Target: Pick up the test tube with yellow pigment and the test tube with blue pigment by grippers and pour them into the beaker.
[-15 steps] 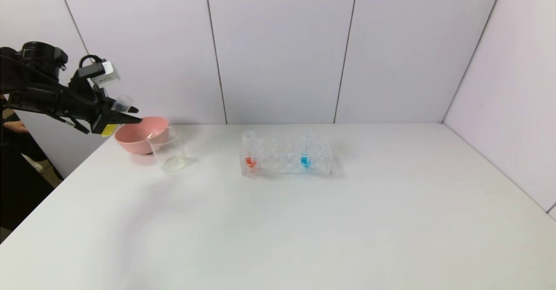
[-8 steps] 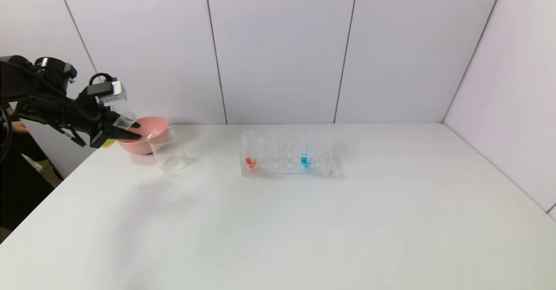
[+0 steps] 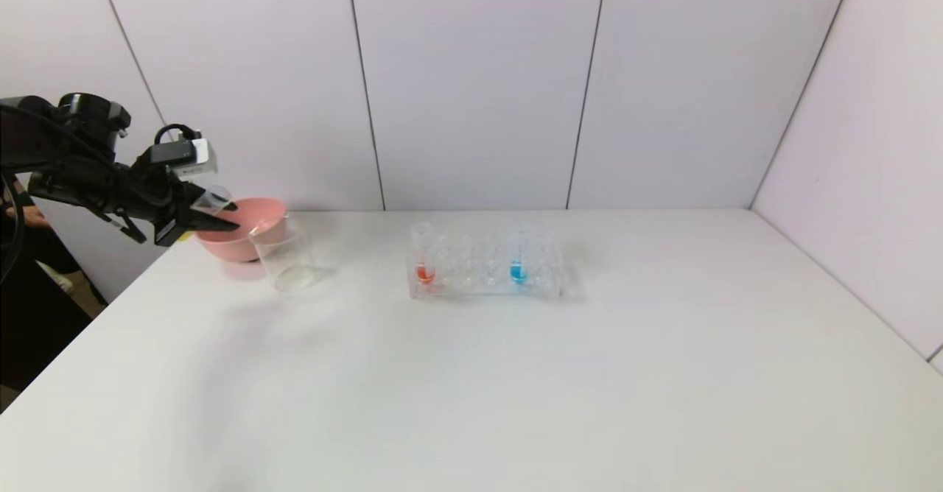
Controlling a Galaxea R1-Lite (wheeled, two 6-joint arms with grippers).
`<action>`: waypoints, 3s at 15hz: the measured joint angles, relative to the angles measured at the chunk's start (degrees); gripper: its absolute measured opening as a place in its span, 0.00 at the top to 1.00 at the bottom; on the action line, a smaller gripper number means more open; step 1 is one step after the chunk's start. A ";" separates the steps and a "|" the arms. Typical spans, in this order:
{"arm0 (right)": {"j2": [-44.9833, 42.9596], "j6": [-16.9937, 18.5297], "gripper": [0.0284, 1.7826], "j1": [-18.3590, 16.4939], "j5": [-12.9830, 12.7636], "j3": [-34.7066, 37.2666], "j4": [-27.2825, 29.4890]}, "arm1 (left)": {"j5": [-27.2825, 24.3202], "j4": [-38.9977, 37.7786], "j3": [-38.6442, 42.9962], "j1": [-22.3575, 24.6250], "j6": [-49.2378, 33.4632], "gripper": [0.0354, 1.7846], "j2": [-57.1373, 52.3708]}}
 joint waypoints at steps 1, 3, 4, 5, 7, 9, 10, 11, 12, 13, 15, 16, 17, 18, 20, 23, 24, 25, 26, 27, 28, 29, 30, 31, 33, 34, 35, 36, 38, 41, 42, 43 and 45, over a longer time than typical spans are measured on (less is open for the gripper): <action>0.00 0.00 0.04 0.00 0.00 0.00 0.00 | 0.13 -1.16 -0.02 -0.07 -0.06 0.71 0.01; 0.00 -0.01 0.04 -0.02 0.00 0.00 0.00 | 0.22 -2.58 -0.06 -0.18 -0.34 0.71 0.10; 0.00 0.00 0.04 -0.02 0.00 0.00 0.00 | 0.24 -2.73 -0.06 -0.27 -0.48 0.71 0.15; 0.00 0.00 0.04 0.00 0.00 0.00 0.02 | 0.50 -3.19 -0.06 -0.33 -0.52 0.71 0.17; 0.00 0.00 0.04 0.00 0.00 0.00 0.00 | 1.51 -5.75 -0.06 -0.44 -0.85 0.71 0.20; 0.00 -0.01 0.04 0.00 0.00 0.00 0.00 | 2.07 -7.96 -0.06 -0.68 -1.22 0.71 0.21; 0.00 0.00 0.04 0.00 0.00 0.00 0.00 | 2.71 -8.07 -0.06 -0.85 -1.33 0.71 0.21; 0.00 0.00 0.04 0.00 0.00 0.00 0.00 | 3.63 -8.35 -0.06 -1.06 -1.44 0.71 0.21; 0.00 0.00 0.04 0.00 0.00 0.00 0.00 | 4.38 -8.73 -0.06 -1.23 -1.69 0.71 0.23; 0.00 0.00 0.04 0.00 0.00 0.00 0.00 | 4.85 -9.36 -0.06 -1.48 -1.90 0.71 0.23; 0.00 0.00 0.04 0.00 0.00 0.00 0.00 | 6.03 -10.84 -0.06 -1.97 -2.02 0.71 0.23; 0.00 0.02 0.04 0.00 0.00 0.00 0.00 | 6.80 -11.63 -0.06 -2.22 -2.05 0.71 0.23; 0.00 0.00 0.04 -0.02 0.00 0.00 0.00 | 7.56 -12.62 -0.06 -2.43 -2.10 0.71 0.26; 0.00 0.00 0.04 -0.02 0.00 0.00 0.00 | 8.29 -13.36 -0.06 -2.72 -2.18 0.71 0.26; 0.00 0.00 0.04 -0.02 0.00 0.00 0.00 | 8.70 -13.81 -0.06 -3.27 -2.29 0.71 0.48; 0.00 0.05 0.04 0.00 0.00 0.00 0.00 | 8.79 -14.23 -0.04 -3.68 -2.16 0.71 0.87; 0.00 0.02 0.04 -0.02 0.00 0.00 0.00 | 8.81 -14.75 -0.04 -3.77 -2.05 0.71 0.94; 0.00 0.05 0.04 0.00 0.00 0.00 0.00 | 8.79 -15.26 -0.04 -3.83 -1.80 0.71 1.02; 0.00 0.05 0.04 0.00 0.00 0.00 0.00 | 8.68 -15.26 -0.04 -3.83 -1.55 0.71 1.08; 0.00 0.05 0.04 0.00 -0.01 0.00 0.00 | 8.59 -14.95 -0.04 -3.88 -1.44 0.71 1.08; 0.00 0.05 0.04 0.00 0.00 0.00 0.00 | 8.51 -14.80 -0.04 -3.85 -1.35 0.71 1.08; 0.00 0.02 0.04 0.00 0.00 0.00 0.02 | 8.40 -14.53 -0.04 -3.80 -1.27 0.71 1.02; 0.00 0.05 0.04 0.00 0.00 0.00 0.00 | 8.27 -13.95 -0.04 -3.80 -1.28 0.71 0.95; 0.00 0.02 0.04 0.00 0.00 0.00 0.02 | 8.22 -12.95 -0.04 -3.83 -1.22 0.71 0.84; 0.00 0.02 0.04 0.00 -0.01 0.00 0.00 | 8.35 -11.00 -0.04 -3.83 -0.30 0.71 0.56; 0.00 0.00 0.04 0.00 0.00 0.00 0.00 | 8.52 -10.08 -0.04 -3.83 -0.11 0.71 0.48; 0.00 0.02 0.04 0.02 0.00 0.00 0.00 | 8.70 -9.34 -0.04 -3.80 0.00 0.71 0.43; 0.00 0.02 0.04 0.02 0.00 0.00 0.00 | 8.85 -8.98 -0.04 -3.79 0.40 0.71 0.39; 0.00 0.02 0.04 0.02 -0.01 0.00 0.00 | 9.67 -8.83 -0.04 -3.79 1.79 0.71 0.37; 0.00 0.02 0.04 0.02 0.00 0.00 0.00 | 11.39 -5.01 -0.04 -3.83 2.89 0.71 0.28; 0.00 0.05 0.04 0.02 0.00 0.00 0.00 | 11.50 -3.91 -0.04 -3.83 3.33 0.71 0.20; 0.00 0.00 0.04 0.00 0.00 0.00 0.00 | 11.69 -4.00 -0.04 -3.80 3.50 0.71 0.09; 0.00 0.02 0.04 0.02 0.00 0.00 0.00 | 12.73 -3.74 -0.39 -3.80 3.79 0.71 -0.11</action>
